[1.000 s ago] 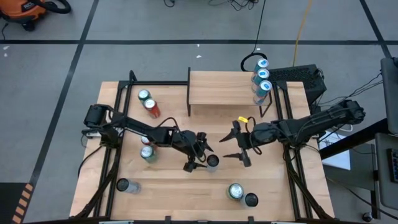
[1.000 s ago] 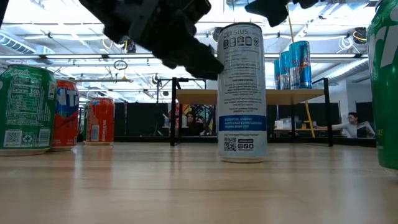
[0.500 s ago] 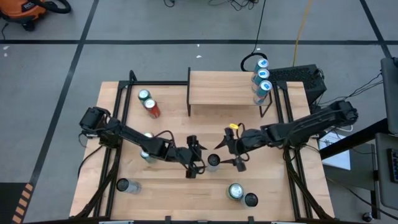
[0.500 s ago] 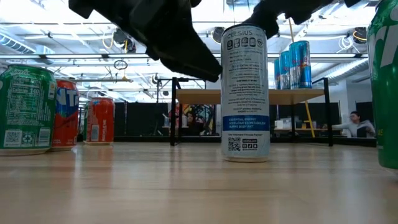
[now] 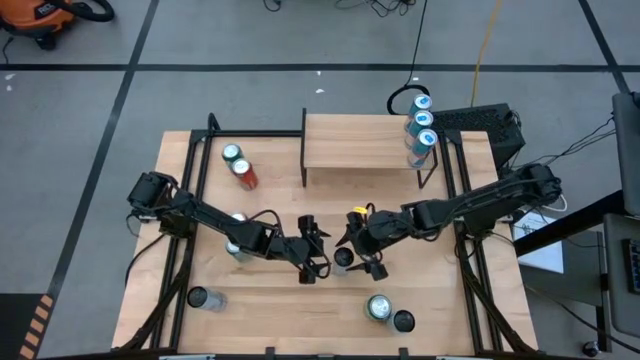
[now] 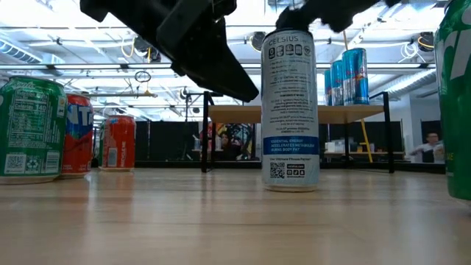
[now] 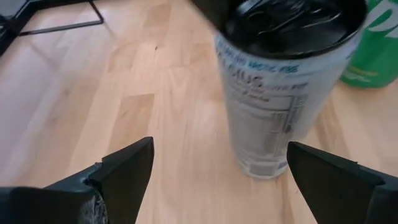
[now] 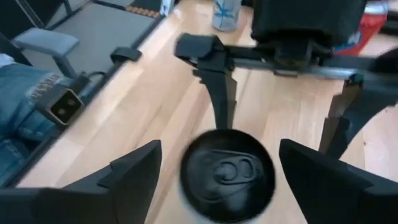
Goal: Place canned beverage on shelf
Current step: Put the top white blue soda can on the shelf
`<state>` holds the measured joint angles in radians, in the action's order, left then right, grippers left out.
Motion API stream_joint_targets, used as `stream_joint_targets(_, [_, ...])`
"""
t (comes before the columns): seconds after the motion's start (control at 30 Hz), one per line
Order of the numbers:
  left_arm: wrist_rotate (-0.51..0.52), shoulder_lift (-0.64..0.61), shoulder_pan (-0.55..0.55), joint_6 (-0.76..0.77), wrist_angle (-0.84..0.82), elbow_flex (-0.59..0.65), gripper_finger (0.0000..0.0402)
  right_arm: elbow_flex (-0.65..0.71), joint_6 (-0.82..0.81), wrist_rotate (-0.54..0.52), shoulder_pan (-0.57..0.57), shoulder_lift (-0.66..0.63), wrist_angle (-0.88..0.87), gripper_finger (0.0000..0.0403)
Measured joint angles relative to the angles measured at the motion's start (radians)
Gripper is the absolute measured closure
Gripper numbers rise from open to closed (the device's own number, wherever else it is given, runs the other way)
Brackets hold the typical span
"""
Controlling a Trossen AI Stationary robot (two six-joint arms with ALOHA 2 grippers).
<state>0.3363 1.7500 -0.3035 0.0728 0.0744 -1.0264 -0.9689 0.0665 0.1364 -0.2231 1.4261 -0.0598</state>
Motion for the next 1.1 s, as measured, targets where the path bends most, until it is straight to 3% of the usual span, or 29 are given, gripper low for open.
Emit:
stream_joint_targets(0.2, [0.078,0.0,0.0,0.035,-0.018,0.0,0.0036,-0.025,0.01,0.015,0.033,0.063,-0.007,0.0073])
stream_joint_targets(0.43, [0.089,0.0,0.0,0.054,-0.077,0.0,0.0036,-0.031,0.024,0.074,0.039,0.094,-0.045,0.0084])
stream_joint_targets(0.8, [0.172,0.0,0.0,0.059,-0.082,0.0,0.0036,-0.033,-0.058,0.034,0.041,0.092,-0.042,0.0163])
stream_joint_targets(1.1, [0.339,-0.025,0.0,0.202,-0.213,0.0,0.0036,-0.032,-0.37,-0.316,0.041,0.036,-0.151,0.0154])
